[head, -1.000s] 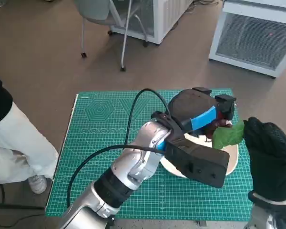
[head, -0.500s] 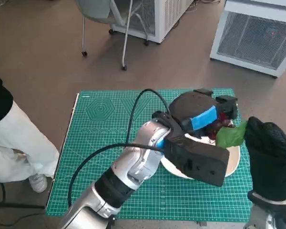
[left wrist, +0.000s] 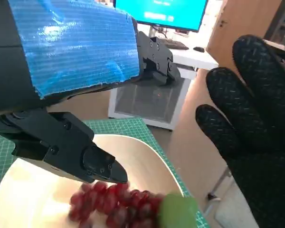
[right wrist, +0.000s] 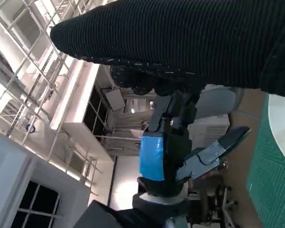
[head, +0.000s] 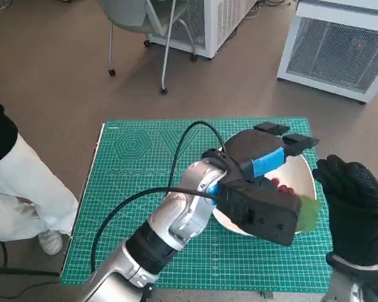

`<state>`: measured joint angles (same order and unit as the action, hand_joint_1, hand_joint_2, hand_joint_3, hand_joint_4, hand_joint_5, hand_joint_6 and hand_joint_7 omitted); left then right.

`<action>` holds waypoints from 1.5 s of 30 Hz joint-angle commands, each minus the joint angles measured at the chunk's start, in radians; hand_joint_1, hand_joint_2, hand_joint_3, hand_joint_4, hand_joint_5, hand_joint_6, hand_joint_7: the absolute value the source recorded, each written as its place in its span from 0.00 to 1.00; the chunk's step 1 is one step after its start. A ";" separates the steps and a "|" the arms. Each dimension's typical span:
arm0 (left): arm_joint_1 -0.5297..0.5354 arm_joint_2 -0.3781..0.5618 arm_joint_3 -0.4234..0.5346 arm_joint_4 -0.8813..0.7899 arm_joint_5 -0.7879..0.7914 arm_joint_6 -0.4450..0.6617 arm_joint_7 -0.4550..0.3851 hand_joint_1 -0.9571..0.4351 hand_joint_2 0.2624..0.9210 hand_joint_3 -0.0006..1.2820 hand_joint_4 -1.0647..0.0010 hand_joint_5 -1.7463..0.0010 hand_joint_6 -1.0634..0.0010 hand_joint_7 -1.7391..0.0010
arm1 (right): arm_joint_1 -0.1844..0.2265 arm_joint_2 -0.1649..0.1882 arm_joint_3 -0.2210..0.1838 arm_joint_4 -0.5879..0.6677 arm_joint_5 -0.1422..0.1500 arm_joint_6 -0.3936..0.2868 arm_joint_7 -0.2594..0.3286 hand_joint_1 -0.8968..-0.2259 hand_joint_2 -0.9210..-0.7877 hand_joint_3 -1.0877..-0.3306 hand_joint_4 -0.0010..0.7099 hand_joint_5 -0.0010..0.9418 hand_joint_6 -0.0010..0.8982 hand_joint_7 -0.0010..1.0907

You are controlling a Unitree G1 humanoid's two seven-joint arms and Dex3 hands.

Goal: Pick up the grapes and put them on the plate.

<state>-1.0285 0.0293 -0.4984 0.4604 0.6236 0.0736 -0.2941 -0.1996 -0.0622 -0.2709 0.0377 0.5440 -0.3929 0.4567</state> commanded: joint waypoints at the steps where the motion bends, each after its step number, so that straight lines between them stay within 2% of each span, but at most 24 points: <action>1: -0.003 0.001 0.000 0.024 0.002 -0.029 0.037 0.48 0.86 0.02 0.91 1.00 0.77 1.00 | 0.024 0.009 0.001 0.002 -0.007 0.007 -0.015 0.81 0.00 0.77 0.78 0.50 0.35 0.75; 7: 0.024 0.018 0.026 0.015 -0.018 -0.062 0.078 0.45 0.91 0.02 0.91 1.00 0.75 1.00 | 0.030 0.010 0.004 -0.005 -0.008 0.007 -0.019 0.81 0.00 0.77 0.77 0.51 0.35 0.75; 12: 0.071 0.050 0.084 -0.010 -0.064 -0.115 0.117 0.44 0.95 0.02 0.89 0.99 0.72 0.99 | 0.032 0.011 0.005 -0.010 -0.011 0.009 -0.025 0.81 0.00 0.77 0.77 0.51 0.35 0.75; 17: 0.131 0.092 0.182 -0.008 -0.171 -0.217 0.143 0.43 0.98 0.02 0.87 0.99 0.70 0.98 | 0.032 0.012 0.007 -0.015 -0.015 0.009 -0.034 0.81 0.00 0.77 0.78 0.51 0.35 0.75; 22: 0.200 0.126 0.294 0.048 -0.319 -0.379 0.149 0.36 1.00 0.06 0.85 0.99 0.68 0.98 | 0.033 0.015 0.015 -0.021 -0.022 0.008 -0.045 0.81 0.00 0.77 0.78 0.51 0.35 0.75; 26: 0.250 0.144 0.375 0.109 -0.460 -0.512 0.098 0.31 1.00 0.14 0.83 0.99 0.69 0.99 | 0.030 0.017 0.019 -0.016 -0.027 0.004 -0.048 0.81 0.00 0.77 0.78 0.51 0.35 0.75; 30: 0.292 0.146 0.458 0.163 -0.635 -0.574 -0.015 0.29 1.00 0.18 0.81 0.99 0.71 0.99 | 0.024 0.018 0.020 -0.007 -0.035 -0.001 -0.051 0.81 0.00 0.77 0.78 0.51 0.35 0.76; 35: 0.360 0.141 0.545 0.159 -0.821 -0.549 -0.150 0.30 1.00 0.19 0.80 0.99 0.71 1.00 | 0.017 0.019 0.022 0.001 -0.044 -0.002 -0.054 0.81 0.00 0.77 0.78 0.51 0.35 0.76; 45: 0.495 0.154 0.614 0.057 -0.985 -0.446 -0.285 0.31 1.00 0.22 0.80 0.99 0.71 1.00 | 0.017 0.014 0.023 0.006 -0.035 0.006 -0.042 0.80 0.00 0.77 0.78 0.51 0.35 0.76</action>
<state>-0.5577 0.1825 0.1031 0.5555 -0.3285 -0.3989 -0.5434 -0.1905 -0.0475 -0.2478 0.0233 0.5069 -0.3968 0.4142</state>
